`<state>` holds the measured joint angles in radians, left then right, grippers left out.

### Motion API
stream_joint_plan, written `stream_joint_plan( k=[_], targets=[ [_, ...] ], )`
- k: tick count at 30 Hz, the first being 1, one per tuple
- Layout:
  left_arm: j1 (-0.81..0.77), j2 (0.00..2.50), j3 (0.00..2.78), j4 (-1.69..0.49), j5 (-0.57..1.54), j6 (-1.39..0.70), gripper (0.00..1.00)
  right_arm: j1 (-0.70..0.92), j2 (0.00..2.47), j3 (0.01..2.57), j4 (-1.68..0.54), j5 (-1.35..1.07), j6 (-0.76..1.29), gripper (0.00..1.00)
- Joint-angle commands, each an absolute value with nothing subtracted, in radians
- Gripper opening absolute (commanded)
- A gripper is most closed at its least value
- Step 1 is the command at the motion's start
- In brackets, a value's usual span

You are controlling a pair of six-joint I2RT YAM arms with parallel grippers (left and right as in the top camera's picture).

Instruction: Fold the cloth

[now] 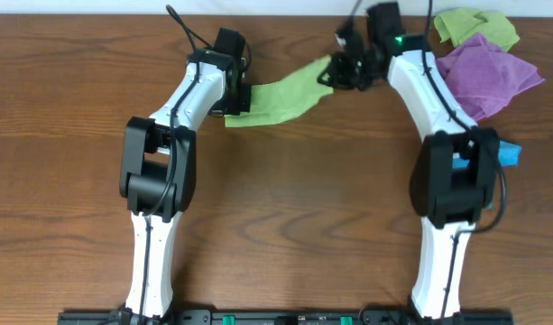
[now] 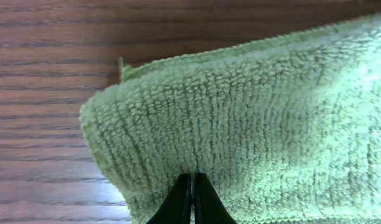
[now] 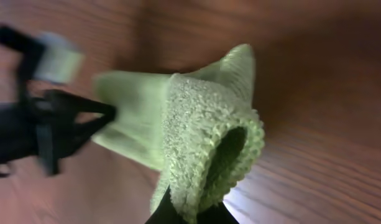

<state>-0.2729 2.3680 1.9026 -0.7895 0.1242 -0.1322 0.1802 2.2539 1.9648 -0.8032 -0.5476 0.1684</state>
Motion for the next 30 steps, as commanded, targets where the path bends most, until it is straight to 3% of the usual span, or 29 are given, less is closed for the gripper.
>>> stream_joint_plan(
  k=[1,9,19,30],
  targets=[
    [-0.31,2.412,1.913,-0.785,0.222,-0.165,0.06,0.233,2.218,1.983,-0.805,-0.449,0.133,0.01],
    [-0.341,2.412,1.993,-0.802,0.252,-0.165,0.05,0.272,2.218,1.983,-0.831,-0.435,0.11,0.01],
    [-0.322,2.379,2.179,-0.99,0.189,-0.157,0.06,0.273,2.218,1.983,-0.866,-0.393,0.088,0.01],
    [-0.216,2.138,2.299,-1.152,0.186,-0.207,0.06,0.381,2.262,1.982,-0.804,-0.13,0.043,0.01]
  ],
)
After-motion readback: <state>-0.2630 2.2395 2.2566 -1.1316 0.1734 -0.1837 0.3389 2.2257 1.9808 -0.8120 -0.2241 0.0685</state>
